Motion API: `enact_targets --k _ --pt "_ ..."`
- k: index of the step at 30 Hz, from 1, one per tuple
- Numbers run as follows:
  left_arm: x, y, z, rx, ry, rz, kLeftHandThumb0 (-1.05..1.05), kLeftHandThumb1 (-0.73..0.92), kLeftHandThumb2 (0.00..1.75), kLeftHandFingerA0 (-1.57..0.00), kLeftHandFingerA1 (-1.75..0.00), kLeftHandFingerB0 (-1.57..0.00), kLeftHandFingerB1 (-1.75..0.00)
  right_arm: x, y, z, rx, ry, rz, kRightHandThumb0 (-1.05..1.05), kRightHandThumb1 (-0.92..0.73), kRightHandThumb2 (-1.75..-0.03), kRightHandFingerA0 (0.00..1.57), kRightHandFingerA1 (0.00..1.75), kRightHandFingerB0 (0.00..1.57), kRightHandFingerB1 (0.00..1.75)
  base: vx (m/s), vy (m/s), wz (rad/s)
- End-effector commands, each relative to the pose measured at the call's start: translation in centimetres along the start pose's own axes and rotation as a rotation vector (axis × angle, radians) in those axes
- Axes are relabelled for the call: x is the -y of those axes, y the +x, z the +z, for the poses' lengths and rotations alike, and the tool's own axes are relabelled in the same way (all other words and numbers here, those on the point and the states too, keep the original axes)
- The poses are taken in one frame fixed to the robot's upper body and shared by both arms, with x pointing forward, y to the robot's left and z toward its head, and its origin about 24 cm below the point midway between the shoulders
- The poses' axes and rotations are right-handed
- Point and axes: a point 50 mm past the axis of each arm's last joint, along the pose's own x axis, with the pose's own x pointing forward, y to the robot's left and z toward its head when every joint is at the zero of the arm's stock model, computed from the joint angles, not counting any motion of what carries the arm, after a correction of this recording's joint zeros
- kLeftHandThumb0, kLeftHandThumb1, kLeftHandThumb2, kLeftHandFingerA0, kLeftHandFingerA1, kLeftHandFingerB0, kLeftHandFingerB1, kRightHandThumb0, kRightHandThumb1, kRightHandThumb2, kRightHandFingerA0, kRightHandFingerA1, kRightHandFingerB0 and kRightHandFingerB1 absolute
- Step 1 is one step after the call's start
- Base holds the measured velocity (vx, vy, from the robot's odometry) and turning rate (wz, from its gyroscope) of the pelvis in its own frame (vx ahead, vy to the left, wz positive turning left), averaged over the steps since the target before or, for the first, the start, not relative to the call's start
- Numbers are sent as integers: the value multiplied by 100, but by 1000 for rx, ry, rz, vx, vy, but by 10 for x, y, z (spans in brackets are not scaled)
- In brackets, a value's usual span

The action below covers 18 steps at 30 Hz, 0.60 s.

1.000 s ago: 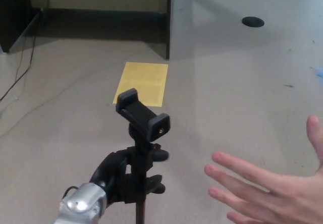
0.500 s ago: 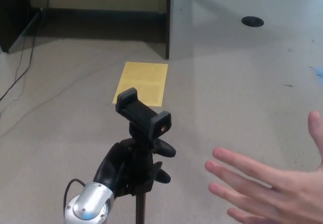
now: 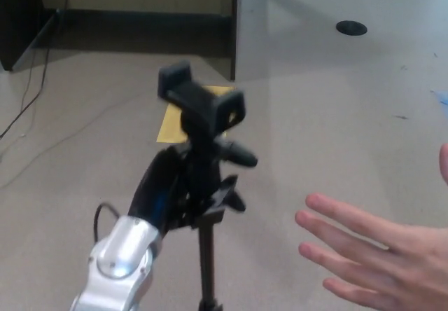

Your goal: There is a tripod standing in front of the robot and the robot extends its left arm to grab it. It lifts the tripod and passes it to a person.

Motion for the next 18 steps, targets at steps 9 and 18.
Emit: enact_targets --k 9,18 --pt "48 45 107 284 -41 -193 -13 74 74 -104 -111 -84 -98 9 1 0 -11 -3 -8 -39 -71 -61 72 45 51 37 0 0 0" --pt "114 43 181 402 -118 -395 -15 73 70 -112 -107 -85 -94 12 1 0 -5 -3 -7 -41 -70 -61 72 44 51 37 0 0 0"
